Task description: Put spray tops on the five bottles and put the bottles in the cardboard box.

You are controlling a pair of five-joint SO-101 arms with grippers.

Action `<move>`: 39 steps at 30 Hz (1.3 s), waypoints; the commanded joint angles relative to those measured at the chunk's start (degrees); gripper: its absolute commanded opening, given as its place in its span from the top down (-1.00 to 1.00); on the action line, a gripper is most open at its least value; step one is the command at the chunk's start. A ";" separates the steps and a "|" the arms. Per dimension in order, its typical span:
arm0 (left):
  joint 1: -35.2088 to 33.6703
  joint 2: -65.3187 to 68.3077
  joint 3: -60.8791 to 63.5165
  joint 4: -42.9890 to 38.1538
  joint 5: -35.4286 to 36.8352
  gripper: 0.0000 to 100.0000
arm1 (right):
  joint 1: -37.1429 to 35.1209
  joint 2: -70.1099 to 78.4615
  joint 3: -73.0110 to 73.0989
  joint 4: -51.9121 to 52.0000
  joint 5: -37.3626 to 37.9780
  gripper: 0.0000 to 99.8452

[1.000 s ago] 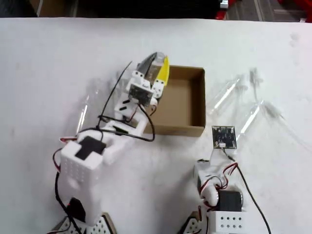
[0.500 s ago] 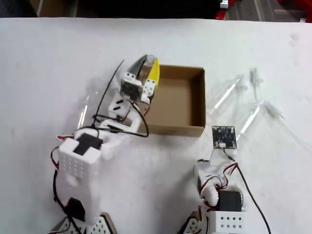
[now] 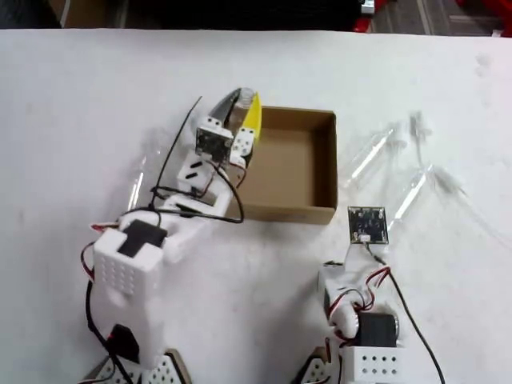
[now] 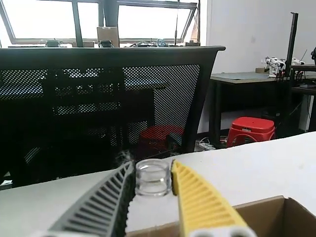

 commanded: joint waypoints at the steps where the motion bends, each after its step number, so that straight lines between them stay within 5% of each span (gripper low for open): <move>1: -0.48 -7.87 -0.26 6.51 3.08 0.66 | 0.22 -0.13 0.53 0.31 -0.35 0.97; 8: -0.84 -16.92 -0.53 23.12 9.41 0.33 | 0.22 -0.13 0.53 0.31 -0.35 0.97; 23: -1.54 -22.81 0.97 21.98 9.58 0.49 | 0.22 -0.13 0.53 0.31 -0.35 0.97; 27: -1.54 -33.36 2.37 36.57 10.64 0.49 | 0.22 -0.13 0.53 0.31 -0.35 0.97; 33: -1.54 -47.69 -5.10 70.51 15.65 0.48 | 0.22 -0.13 0.53 0.31 -0.35 0.97; 39: -1.19 -42.33 -15.30 89.49 15.91 0.49 | 0.22 -0.13 0.53 0.40 -0.35 0.97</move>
